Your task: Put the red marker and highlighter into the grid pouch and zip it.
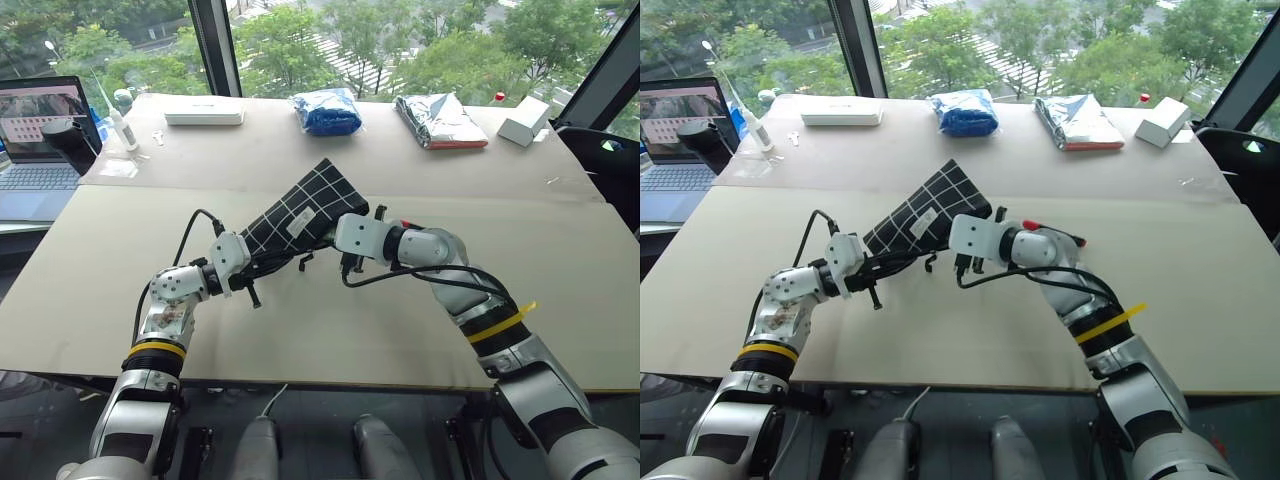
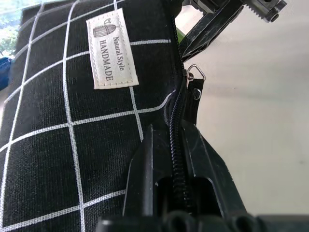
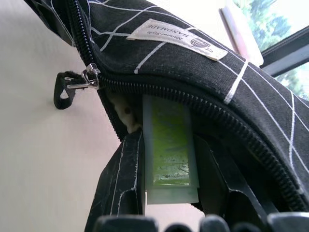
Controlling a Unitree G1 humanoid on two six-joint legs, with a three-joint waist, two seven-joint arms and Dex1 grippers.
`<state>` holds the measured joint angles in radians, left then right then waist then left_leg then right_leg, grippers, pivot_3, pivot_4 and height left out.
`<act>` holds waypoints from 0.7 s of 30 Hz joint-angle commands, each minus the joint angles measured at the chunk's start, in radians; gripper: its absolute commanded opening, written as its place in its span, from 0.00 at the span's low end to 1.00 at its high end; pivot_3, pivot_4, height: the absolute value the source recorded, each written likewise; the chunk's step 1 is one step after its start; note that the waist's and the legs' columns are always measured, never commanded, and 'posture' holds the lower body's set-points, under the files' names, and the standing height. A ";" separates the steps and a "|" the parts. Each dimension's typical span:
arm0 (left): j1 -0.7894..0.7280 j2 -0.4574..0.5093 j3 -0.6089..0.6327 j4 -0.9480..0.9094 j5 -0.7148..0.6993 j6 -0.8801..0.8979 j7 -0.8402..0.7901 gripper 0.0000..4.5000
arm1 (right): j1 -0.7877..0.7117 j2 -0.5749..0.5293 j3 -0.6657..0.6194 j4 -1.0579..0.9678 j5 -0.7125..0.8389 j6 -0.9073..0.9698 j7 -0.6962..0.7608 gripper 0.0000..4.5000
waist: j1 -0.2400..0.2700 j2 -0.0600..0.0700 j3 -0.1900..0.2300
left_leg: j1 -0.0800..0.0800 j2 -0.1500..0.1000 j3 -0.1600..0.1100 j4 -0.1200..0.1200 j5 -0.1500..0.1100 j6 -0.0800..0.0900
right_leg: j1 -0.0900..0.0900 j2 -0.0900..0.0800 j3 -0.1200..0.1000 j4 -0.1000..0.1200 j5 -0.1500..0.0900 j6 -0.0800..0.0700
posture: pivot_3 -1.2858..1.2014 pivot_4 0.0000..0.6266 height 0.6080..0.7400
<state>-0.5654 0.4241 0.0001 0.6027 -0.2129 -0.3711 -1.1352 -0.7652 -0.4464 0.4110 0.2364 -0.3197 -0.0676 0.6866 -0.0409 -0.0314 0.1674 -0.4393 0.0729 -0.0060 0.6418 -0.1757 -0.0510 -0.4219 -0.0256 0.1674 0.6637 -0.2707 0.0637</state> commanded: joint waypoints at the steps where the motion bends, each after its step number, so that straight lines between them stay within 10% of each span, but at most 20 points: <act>1: -0.022 0.004 0.003 -0.022 -0.012 -0.015 -0.006 0.00 | 0.007 -0.040 0.022 0.019 -0.059 -0.107 -0.013 0.23 | 0.000 0.000 0.000 | 0.000 0.000 0.000 0.000 0.000 0.000 | 0.000 0.000 0.000 0.000 0.000 0.000 | 0.52 0.24 1.00; 12: -0.029 -0.002 0.012 -0.028 -0.032 0.009 -0.020 0.00 | 0.046 -0.104 0.021 0.088 -0.103 -0.293 -0.062 0.23 | -0.005 0.000 0.000 | 0.000 0.000 0.000 0.000 0.000 0.000 | 0.000 0.000 0.000 0.000 0.000 0.000 | 0.52 0.24 1.00; 13: -0.029 -0.006 0.013 -0.032 -0.038 0.015 -0.022 0.00 | 0.051 -0.096 0.011 0.086 -0.086 -0.284 -0.060 0.46 | -0.005 0.000 0.000 | 0.000 0.000 0.000 0.000 0.000 0.000 | 0.000 0.000 0.000 0.000 0.000 0.000 | 0.52 0.24 1.00; 21: -0.023 -0.018 0.027 -0.066 -0.081 0.069 -0.025 0.00 | 0.042 -0.068 -0.055 0.103 -0.038 -0.247 -0.076 1.00 | -0.004 0.000 0.000 | 0.000 0.000 0.000 0.000 0.000 0.000 | 0.001 0.000 0.000 0.000 0.000 0.000 | 0.52 0.24 1.00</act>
<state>-0.5699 0.4063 0.0011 0.5881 -0.2508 -0.3166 -1.1596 -0.7126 -0.5105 0.4095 0.3384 -0.3977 -0.3350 0.6108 -0.0449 -0.0315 0.1674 -0.4393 0.0729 -0.0062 0.6418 -0.1757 -0.0510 -0.4212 -0.0257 0.1674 0.6636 -0.2706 0.0635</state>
